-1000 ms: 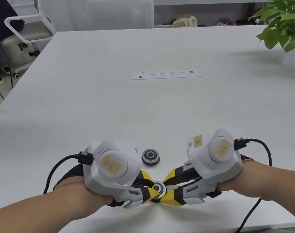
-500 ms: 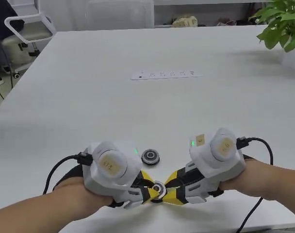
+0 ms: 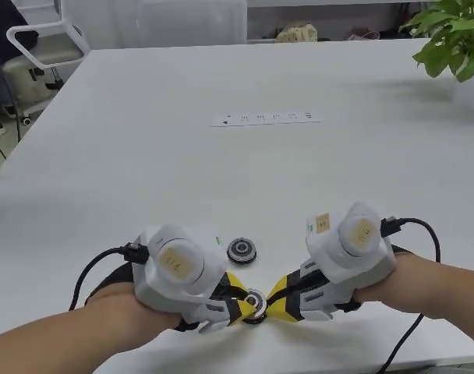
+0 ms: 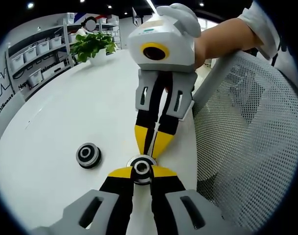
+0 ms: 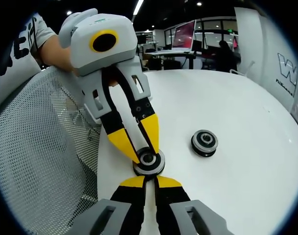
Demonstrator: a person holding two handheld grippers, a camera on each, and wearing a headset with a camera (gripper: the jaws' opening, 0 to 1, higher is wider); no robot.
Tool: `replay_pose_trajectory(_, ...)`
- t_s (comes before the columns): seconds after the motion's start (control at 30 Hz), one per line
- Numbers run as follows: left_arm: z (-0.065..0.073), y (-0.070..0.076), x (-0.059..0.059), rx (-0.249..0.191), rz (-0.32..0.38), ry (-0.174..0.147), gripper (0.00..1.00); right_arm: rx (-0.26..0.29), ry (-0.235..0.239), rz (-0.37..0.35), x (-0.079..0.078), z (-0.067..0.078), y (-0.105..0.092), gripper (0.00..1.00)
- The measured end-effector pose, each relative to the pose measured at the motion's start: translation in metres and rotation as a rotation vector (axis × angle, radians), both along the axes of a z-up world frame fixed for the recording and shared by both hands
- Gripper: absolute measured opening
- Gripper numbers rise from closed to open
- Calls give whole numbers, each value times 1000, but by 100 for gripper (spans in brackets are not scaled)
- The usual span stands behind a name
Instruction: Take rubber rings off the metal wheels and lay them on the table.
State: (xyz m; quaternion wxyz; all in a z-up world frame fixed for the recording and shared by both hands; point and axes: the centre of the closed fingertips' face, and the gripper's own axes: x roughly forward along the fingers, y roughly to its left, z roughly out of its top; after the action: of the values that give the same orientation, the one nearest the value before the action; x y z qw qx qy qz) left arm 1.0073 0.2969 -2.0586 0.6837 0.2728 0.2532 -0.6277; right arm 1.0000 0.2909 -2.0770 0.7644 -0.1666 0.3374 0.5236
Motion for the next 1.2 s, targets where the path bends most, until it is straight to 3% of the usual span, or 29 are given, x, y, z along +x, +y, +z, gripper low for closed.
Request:
replay_pose_trajectory(0.4, 0, 0, 0, 1, 0, -1, 8, 25, 46, -39, 1, 1, -2, 0)
replay_pose_trajectory(0.97, 0, 0, 1, 1, 2, -1, 8, 111, 176, -166, 5, 4, -7, 0)
replay_pose_trajectory(1.2, 0, -1, 1, 2, 2, -4, 8, 191, 211, -229, 10, 13, -7, 0)
